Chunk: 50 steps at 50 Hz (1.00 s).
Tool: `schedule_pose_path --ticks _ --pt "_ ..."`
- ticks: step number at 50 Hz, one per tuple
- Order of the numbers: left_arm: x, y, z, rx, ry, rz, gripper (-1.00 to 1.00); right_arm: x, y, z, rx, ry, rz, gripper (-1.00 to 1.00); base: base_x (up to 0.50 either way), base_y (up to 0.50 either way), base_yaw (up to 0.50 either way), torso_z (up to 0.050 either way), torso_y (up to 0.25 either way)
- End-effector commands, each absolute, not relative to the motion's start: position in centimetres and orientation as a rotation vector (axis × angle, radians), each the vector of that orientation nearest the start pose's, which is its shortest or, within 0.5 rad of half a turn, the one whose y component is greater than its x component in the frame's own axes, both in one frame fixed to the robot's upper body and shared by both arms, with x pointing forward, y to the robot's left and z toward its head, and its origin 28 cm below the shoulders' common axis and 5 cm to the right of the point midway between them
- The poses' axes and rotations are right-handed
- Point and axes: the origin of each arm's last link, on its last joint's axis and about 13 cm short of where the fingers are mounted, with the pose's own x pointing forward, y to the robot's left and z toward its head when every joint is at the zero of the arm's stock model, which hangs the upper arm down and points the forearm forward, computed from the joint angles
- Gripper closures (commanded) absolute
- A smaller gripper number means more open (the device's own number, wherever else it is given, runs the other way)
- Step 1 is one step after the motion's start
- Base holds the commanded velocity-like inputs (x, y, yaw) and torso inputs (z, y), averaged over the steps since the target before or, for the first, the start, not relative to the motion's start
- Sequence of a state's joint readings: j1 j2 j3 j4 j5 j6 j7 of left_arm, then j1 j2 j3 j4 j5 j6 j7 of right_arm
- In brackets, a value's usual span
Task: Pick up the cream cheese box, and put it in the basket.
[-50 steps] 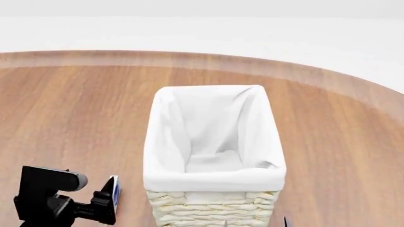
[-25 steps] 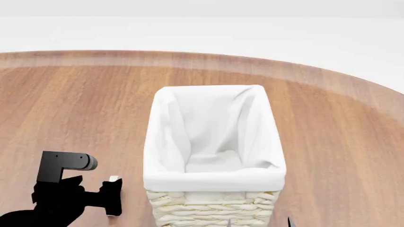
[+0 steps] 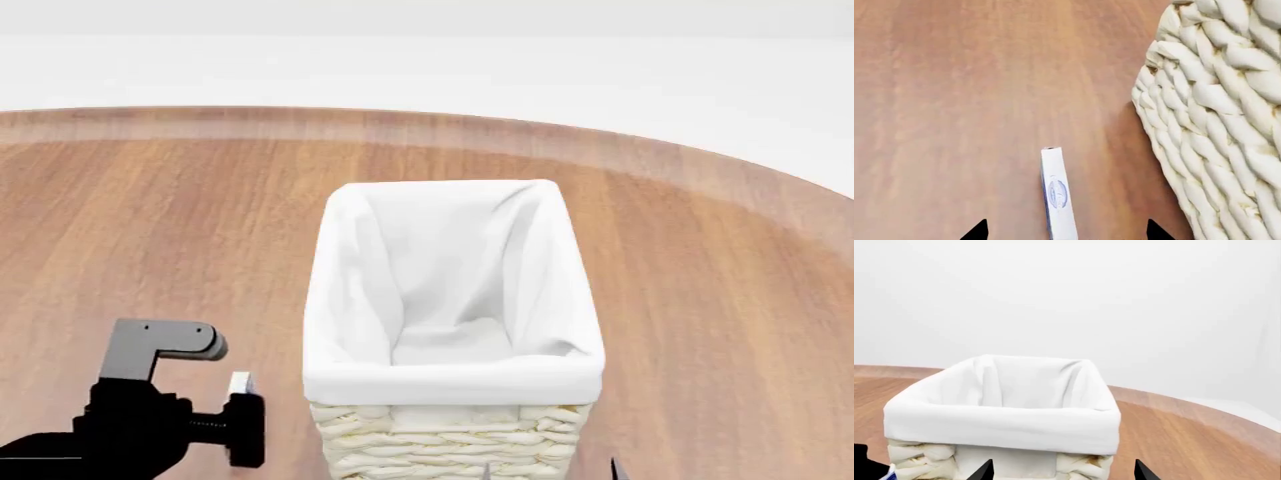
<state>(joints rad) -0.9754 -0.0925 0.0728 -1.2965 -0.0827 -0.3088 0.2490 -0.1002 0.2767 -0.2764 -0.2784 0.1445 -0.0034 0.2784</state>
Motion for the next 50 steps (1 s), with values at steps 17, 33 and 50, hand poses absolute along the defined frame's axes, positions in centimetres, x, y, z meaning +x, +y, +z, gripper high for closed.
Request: schedule_pose_path --ticks 17,33,50 --pt "36.50 23.01 4.22 -0.019 0.685 -0.125 -1.00 18.00 -9.55 4.31 -0.054 -0.125 0.055 -1.00 0.00 0.00 0.00 0.000 0.000" --pt "36.60 23.17 4.25 0.013 0.662 -0.097 -1.00 18.11 -9.53 4.18 -0.059 -0.120 0.053 -1.00 0.00 0.00 0.00 0.000 0.000" --pt "36.58 23.22 4.23 -0.005 0.664 -0.082 -1.00 18.02 -9.50 4.14 -0.060 -0.121 0.057 -1.00 0.00 0.00 0.00 0.000 -0.235"
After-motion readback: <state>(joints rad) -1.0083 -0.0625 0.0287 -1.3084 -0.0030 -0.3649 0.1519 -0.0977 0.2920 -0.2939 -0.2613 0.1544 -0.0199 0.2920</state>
